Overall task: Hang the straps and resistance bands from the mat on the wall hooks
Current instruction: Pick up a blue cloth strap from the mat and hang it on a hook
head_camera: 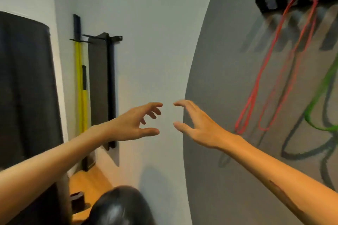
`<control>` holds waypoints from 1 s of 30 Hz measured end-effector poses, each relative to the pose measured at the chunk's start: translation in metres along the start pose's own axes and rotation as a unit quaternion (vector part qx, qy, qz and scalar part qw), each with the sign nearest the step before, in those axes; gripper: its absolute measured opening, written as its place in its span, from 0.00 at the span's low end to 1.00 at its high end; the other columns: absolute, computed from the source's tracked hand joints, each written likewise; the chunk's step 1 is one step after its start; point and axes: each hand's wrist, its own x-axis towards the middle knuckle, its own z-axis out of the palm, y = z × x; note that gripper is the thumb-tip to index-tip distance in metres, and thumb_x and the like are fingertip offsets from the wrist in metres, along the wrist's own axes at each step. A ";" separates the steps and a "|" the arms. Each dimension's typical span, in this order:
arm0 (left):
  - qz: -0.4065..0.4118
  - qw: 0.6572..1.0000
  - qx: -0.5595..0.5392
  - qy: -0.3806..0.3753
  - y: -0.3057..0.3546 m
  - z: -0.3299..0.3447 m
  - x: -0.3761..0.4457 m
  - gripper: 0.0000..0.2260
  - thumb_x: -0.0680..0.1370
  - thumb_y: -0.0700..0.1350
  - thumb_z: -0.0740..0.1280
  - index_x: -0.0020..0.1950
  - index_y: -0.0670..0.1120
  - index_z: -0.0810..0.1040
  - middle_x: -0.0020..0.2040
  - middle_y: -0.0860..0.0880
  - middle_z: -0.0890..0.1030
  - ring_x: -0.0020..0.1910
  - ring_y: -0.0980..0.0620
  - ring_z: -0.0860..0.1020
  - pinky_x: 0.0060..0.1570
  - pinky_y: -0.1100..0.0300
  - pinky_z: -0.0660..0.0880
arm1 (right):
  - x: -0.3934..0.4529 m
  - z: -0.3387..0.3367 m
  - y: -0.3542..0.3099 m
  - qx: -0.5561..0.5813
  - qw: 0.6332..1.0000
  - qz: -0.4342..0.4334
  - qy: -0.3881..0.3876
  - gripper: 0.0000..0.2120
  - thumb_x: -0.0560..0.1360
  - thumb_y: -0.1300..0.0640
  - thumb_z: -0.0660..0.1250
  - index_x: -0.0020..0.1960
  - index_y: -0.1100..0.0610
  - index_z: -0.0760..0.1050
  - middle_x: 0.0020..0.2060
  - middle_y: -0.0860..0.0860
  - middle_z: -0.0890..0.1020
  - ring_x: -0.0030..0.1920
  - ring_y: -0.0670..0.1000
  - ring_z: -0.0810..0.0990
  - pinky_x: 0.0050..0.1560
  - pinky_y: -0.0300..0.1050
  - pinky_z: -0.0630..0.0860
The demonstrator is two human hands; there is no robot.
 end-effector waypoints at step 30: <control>-0.621 0.719 0.135 0.282 0.211 -0.068 -0.685 0.30 0.75 0.55 0.67 0.74 0.49 0.64 0.64 0.55 0.75 0.63 0.54 0.75 0.57 0.60 0.74 | -0.071 0.398 -0.493 0.356 0.690 -0.433 -0.457 0.34 0.76 0.47 0.67 0.76 0.51 0.57 0.71 0.49 0.69 0.71 0.41 0.66 0.68 0.41 0.66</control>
